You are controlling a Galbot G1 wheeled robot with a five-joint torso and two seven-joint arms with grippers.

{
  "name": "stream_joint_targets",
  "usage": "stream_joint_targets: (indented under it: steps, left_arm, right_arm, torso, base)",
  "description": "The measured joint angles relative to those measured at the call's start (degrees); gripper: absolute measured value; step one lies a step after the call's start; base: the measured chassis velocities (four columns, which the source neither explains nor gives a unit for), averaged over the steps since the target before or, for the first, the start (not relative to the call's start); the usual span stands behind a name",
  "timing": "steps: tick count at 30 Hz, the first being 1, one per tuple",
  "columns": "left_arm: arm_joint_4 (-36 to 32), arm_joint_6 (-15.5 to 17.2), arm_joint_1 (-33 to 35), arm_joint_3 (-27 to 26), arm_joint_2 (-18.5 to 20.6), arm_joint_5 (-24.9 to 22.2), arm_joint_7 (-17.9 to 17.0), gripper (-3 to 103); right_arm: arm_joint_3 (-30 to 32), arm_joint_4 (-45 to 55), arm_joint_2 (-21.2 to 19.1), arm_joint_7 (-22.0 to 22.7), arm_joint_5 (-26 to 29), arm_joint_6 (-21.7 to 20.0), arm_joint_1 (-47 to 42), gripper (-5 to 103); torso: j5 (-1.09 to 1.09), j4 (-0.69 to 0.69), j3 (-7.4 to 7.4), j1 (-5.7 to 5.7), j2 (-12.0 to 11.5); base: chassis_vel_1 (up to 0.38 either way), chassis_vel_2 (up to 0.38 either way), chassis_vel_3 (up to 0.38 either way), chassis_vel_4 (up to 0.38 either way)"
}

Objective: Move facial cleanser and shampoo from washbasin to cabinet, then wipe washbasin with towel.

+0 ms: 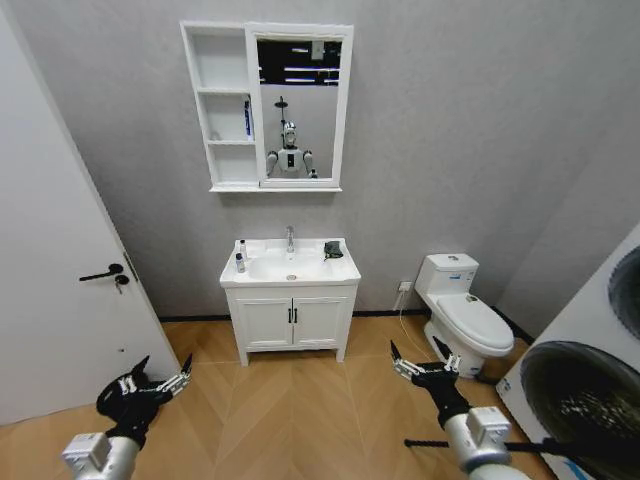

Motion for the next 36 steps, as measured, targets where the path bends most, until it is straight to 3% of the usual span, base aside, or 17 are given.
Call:
stream_joint_targets:
  steps: [36]
  left_arm:
    - [-0.4, -1.51, 1.77, -1.18, -1.15, 0.38, 1.34, 100]
  right_arm:
    - [1.07, 0.38, 0.07, -0.6, 0.65, -0.8, -0.26, 100]
  torso:
    - [0.0, 0.0, 0.0, 0.0, 0.0]
  base:
    - [0.0, 0.0, 0.0, 0.0]
